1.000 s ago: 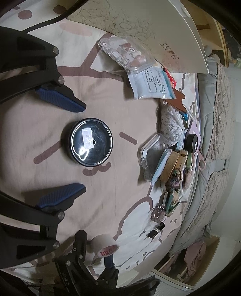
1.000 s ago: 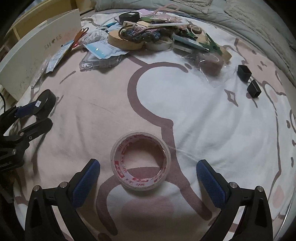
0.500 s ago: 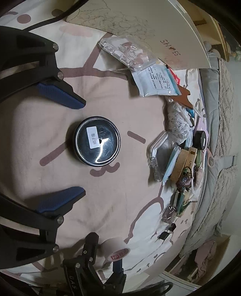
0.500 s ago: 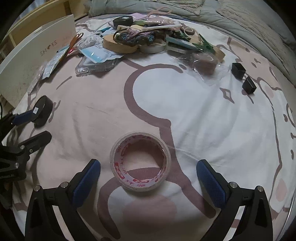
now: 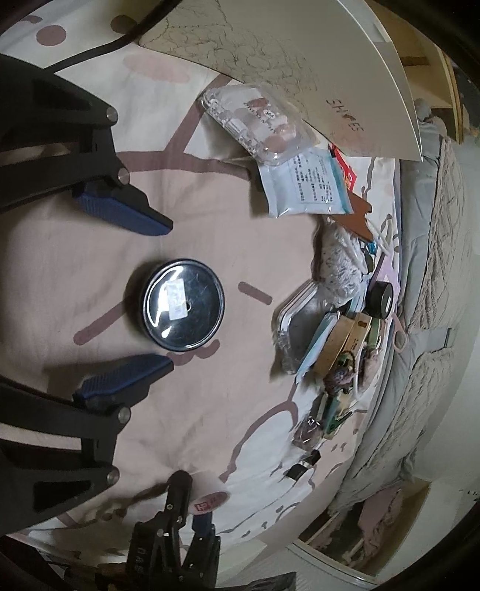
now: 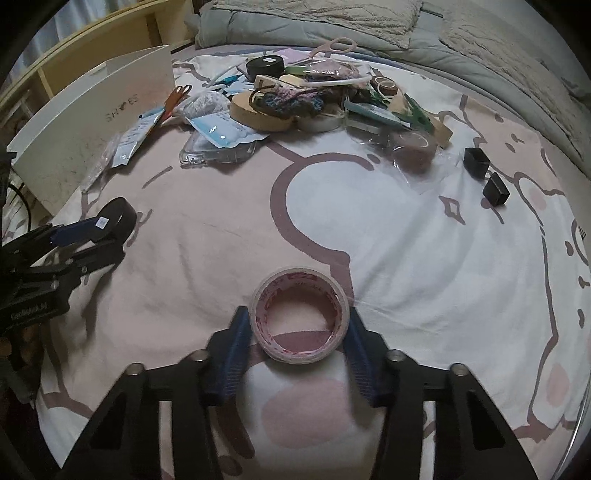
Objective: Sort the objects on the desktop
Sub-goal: 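Grasp the clear red-printed tape roll with the right tool, then carry the black jar with the left tool toward the white box while the right tool holds the tape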
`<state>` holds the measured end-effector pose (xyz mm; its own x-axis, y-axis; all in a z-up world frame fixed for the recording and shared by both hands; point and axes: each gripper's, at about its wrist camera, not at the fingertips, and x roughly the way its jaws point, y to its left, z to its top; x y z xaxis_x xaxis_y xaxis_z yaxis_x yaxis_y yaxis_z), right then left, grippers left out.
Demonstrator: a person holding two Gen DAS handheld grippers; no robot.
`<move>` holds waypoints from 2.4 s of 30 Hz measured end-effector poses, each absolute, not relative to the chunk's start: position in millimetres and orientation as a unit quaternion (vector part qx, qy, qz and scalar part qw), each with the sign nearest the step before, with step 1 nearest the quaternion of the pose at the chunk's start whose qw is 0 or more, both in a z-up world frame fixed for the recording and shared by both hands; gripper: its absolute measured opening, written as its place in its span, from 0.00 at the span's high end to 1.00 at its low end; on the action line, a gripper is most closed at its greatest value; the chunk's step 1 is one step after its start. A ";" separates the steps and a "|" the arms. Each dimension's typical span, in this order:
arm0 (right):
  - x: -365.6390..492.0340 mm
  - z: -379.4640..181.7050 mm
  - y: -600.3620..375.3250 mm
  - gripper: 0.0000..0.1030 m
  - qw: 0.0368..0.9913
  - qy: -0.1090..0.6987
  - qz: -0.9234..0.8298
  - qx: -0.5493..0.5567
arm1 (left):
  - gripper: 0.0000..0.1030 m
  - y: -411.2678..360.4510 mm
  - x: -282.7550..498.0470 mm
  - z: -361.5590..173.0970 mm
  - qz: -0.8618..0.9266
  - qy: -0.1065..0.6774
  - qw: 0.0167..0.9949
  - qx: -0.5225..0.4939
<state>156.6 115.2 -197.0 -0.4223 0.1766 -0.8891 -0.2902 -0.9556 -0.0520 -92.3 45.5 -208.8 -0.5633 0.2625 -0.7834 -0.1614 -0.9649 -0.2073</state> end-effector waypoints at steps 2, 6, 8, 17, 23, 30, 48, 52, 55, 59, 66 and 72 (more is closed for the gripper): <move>144.5 -194.1 123.3 0.56 0.137 0.047 0.842 -0.520 | 0.38 44.8 -92.6 -207.7 0.883 -0.058 0.120 -0.450; 139.4 -195.0 116.6 0.56 0.131 0.045 0.842 -0.522 | 0.46 48.7 -93.0 -205.3 0.886 -0.046 0.121 -0.445; 139.2 -194.7 117.1 0.56 0.129 0.046 0.842 -0.521 | 0.52 53.0 -93.2 -204.4 0.888 -0.033 0.122 -0.441; 145.1 -193.4 124.6 0.56 0.127 0.081 0.845 -0.513 | 0.51 60.8 -98.7 -208.0 0.889 -0.014 0.111 -0.445; 146.9 -191.7 122.3 0.56 0.128 0.082 0.845 -0.512 | 0.50 61.4 -102.0 -209.9 0.888 -0.017 0.104 -0.448; 145.8 -193.1 120.2 0.56 0.128 0.079 0.843 -0.517 | 0.50 61.6 -102.7 -210.1 0.887 -0.019 0.101 -0.450; 146.6 -185.8 121.9 0.56 0.136 0.085 0.847 -0.507 | 0.52 57.2 -101.1 -198.5 0.892 -0.038 0.105 -0.439; 145.5 -180.5 120.6 0.56 0.154 0.083 0.850 -0.497 | 0.52 58.1 -100.2 -191.7 0.896 -0.035 0.103 -0.432; 144.8 -174.5 120.3 0.56 0.156 0.087 0.852 -0.492 | 0.52 58.3 -100.8 -185.6 0.897 -0.037 0.102 -0.428; 143.8 -164.3 117.9 0.56 0.159 0.079 0.855 -0.487 | 0.52 59.2 -99.6 -174.8 0.901 -0.029 0.098 -0.421; 147.1 -142.0 116.4 0.56 0.163 0.076 0.865 -0.469 | 0.52 62.9 -97.3 -156.8 0.905 -0.026 0.096 -0.413; 147.8 -119.0 114.2 0.56 0.166 0.072 0.875 -0.449 | 0.52 65.7 -94.8 -139.4 0.910 -0.020 0.095 -0.403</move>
